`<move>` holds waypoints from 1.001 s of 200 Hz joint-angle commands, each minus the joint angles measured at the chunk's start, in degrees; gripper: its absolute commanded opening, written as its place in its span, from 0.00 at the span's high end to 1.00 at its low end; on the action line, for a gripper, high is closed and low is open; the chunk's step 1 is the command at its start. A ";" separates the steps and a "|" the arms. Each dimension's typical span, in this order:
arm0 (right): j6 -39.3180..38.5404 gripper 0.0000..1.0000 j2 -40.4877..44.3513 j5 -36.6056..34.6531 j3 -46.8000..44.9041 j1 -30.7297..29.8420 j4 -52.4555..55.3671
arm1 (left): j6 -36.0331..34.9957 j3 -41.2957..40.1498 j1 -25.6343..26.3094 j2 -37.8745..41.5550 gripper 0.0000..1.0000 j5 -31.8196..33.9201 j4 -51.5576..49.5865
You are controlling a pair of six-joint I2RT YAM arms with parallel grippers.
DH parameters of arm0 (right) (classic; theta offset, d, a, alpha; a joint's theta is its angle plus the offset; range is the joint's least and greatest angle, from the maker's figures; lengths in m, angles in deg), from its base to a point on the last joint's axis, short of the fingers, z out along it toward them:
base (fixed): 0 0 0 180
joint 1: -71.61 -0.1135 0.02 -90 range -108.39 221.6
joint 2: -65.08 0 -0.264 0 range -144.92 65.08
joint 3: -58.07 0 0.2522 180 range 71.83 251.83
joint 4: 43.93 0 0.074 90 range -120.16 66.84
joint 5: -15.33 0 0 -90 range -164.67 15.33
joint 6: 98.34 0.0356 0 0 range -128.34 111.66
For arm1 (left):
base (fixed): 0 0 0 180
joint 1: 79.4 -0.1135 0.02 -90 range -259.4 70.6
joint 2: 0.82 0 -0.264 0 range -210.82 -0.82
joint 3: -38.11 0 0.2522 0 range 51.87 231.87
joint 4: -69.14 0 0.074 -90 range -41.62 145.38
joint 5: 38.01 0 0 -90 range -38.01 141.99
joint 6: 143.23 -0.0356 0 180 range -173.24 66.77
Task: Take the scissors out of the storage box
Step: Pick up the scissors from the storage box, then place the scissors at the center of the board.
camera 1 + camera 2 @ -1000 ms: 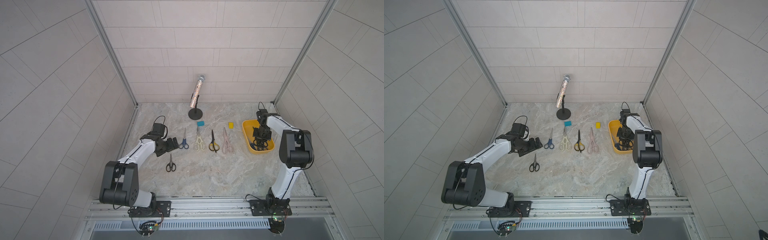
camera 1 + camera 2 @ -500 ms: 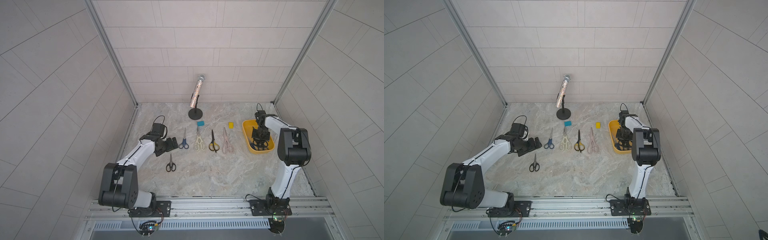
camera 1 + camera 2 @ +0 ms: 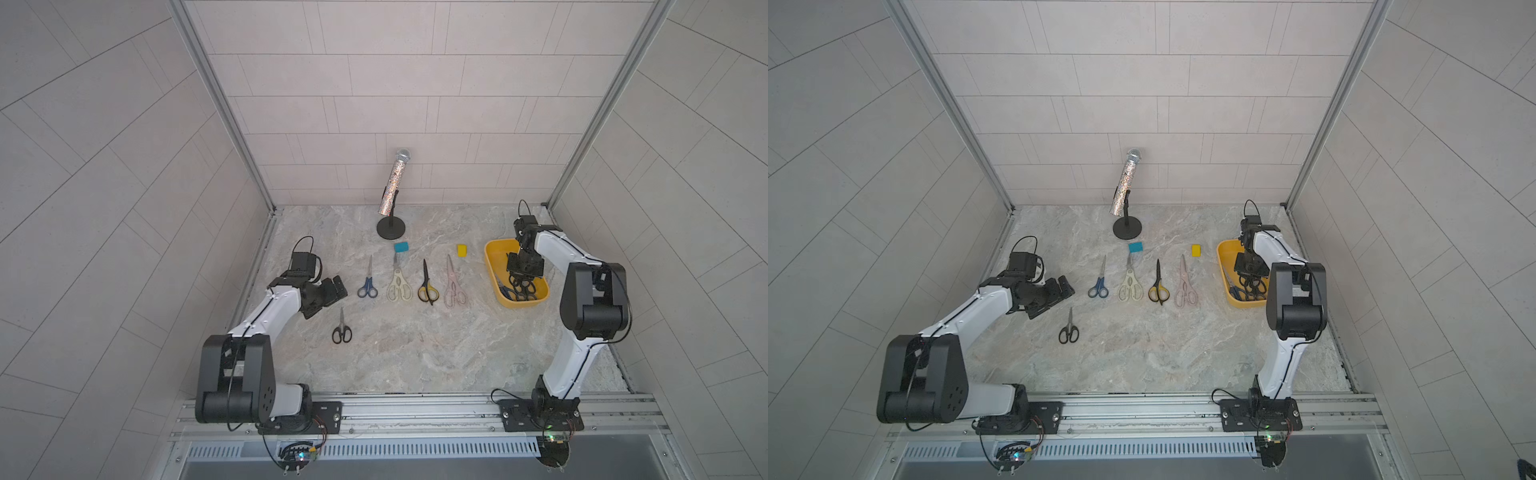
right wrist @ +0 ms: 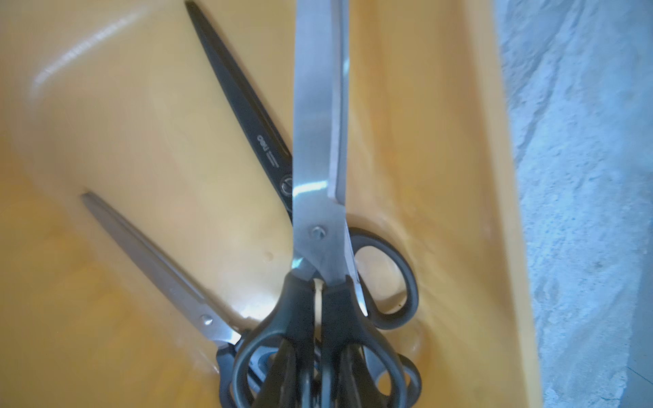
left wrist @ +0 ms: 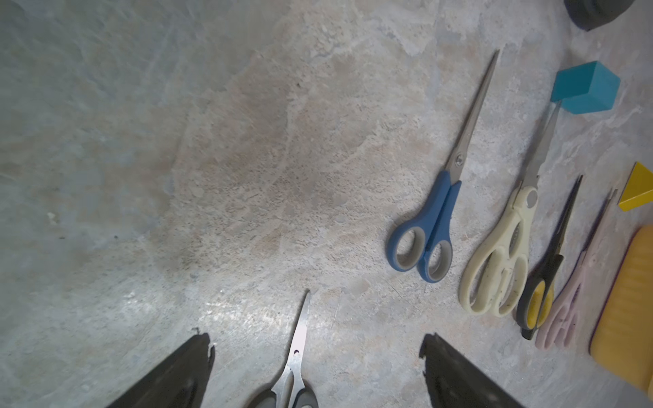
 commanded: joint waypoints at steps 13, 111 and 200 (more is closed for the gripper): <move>-0.19 0.97 6.71 -0.14 1.35 -2.40 2.42 | 1.23 -2.00 -0.91 2.07 0.00 -1.74 2.33; 21.77 0.99 28.05 4.68 -17.74 -33.57 -11.51 | 3.17 -2.92 -3.46 5.78 0.00 -2.62 7.18; 36.33 1.00 14.27 0.90 -16.11 -62.66 -22.58 | 2.94 -3.12 -4.72 5.97 0.00 -2.11 7.29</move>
